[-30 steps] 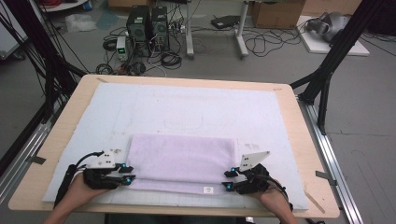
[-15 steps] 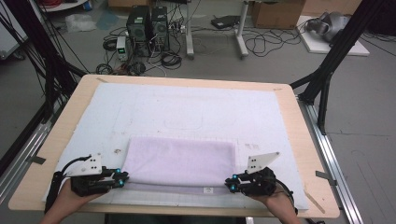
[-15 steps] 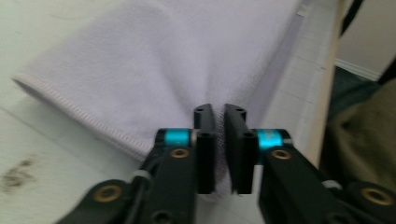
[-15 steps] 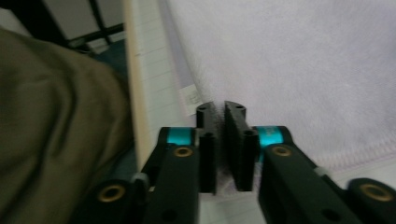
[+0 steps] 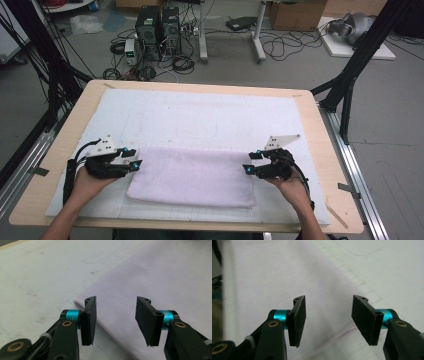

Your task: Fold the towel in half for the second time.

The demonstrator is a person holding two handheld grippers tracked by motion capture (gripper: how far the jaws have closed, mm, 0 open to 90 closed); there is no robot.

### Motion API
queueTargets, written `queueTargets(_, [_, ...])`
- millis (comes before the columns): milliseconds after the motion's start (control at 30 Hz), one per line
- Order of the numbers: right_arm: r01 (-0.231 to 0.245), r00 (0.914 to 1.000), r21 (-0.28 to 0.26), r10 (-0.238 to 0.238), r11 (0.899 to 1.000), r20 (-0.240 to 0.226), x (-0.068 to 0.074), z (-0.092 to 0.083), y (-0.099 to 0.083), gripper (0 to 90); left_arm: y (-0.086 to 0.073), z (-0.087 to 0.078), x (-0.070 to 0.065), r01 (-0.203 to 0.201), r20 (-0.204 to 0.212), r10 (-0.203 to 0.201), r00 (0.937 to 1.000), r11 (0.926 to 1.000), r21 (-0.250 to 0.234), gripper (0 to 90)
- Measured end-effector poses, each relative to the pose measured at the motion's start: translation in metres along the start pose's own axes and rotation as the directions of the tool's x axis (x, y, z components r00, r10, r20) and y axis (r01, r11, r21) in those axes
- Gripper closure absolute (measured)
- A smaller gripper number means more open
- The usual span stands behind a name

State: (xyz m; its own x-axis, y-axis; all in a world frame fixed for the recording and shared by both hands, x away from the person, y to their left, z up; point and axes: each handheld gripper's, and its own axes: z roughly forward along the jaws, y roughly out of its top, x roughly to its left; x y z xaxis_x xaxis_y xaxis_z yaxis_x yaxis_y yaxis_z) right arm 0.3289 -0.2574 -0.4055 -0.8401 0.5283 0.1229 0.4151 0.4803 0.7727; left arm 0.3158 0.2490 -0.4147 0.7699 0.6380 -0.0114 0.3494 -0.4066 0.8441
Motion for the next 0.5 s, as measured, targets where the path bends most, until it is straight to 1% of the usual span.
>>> queueTargets(33, [-0.004,0.9999,-0.003,0.004,1.000,0.014,-0.005,0.004,0.001,40.5,0.001,0.007,0.004,0.008,-0.020,-0.008,0.9998,1.0000,0.001,50.3])
queueTargets(67, [-0.010,0.9996,-0.002,0.010,1.000,0.027,-0.012,0.008,0.002,39.9,0.002,0.011,0.007,0.017,-0.022,-0.017,0.9996,0.9998,0.003,48.4])
queueTargets(100, [-0.019,0.9992,-0.002,0.019,1.000,0.036,-0.015,0.010,0.001,39.4,0.002,0.015,0.011,0.032,-0.017,-0.032,0.9993,0.9995,0.003,47.3])
queueTargets(167, [-0.043,0.9981,0.003,0.043,0.999,0.044,-0.023,0.015,-0.001,38.1,0.000,0.022,0.015,0.042,-0.054,-0.042,0.9977,0.9991,0.004,46.3])
queueTargets(200, [-0.054,0.9971,0.010,0.053,0.999,0.054,-0.026,0.018,-0.002,37.0,-0.001,0.026,0.017,0.050,-0.061,-0.050,0.9969,0.9987,0.012,45.1])
queueTargets(233, [-0.070,0.9963,0.017,0.069,0.997,0.050,-0.029,0.020,-0.004,36.2,-0.002,0.028,0.019,0.057,-0.068,-0.056,0.9961,0.9981,0.024,44.4])
queueTargets(300, [-0.094,0.9948,0.025,0.093,0.995,0.042,-0.034,0.024,-0.007,35.0,-0.005,0.033,0.022,0.077,-0.056,-0.075,0.9956,0.9957,0.051,44.4])
queueTargets(367, [-0.107,0.9935,0.035,0.106,0.994,0.043,-0.036,0.027,-0.009,34.4,-0.007,0.038,0.022,0.078,-0.055,-0.074,0.9958,0.9940,0.078,45.0])
queueTargets(400, [-0.107,0.9936,0.045,0.106,0.993,0.040,-0.036,0.028,-0.009,34.4,-0.008,0.040,0.021,0.077,-0.049,-0.073,0.9961,0.9930,0.090,45.4])
queueTargets(433, [-0.098,0.9946,0.056,0.096,0.994,0.041,-0.035,0.030,-0.009,34.4,-0.009,0.041,0.020,0.070,-0.046,-0.065,0.9968,0.9922,0.104,46.1])
queueTargets(500, [-0.089,0.9955,0.076,0.086,0.993,0.041,-0.033,0.035,-0.010,34.5,-0.009,0.043,0.019,0.066,-0.046,-0.062,0.9971,0.9923,0.104,48.2])
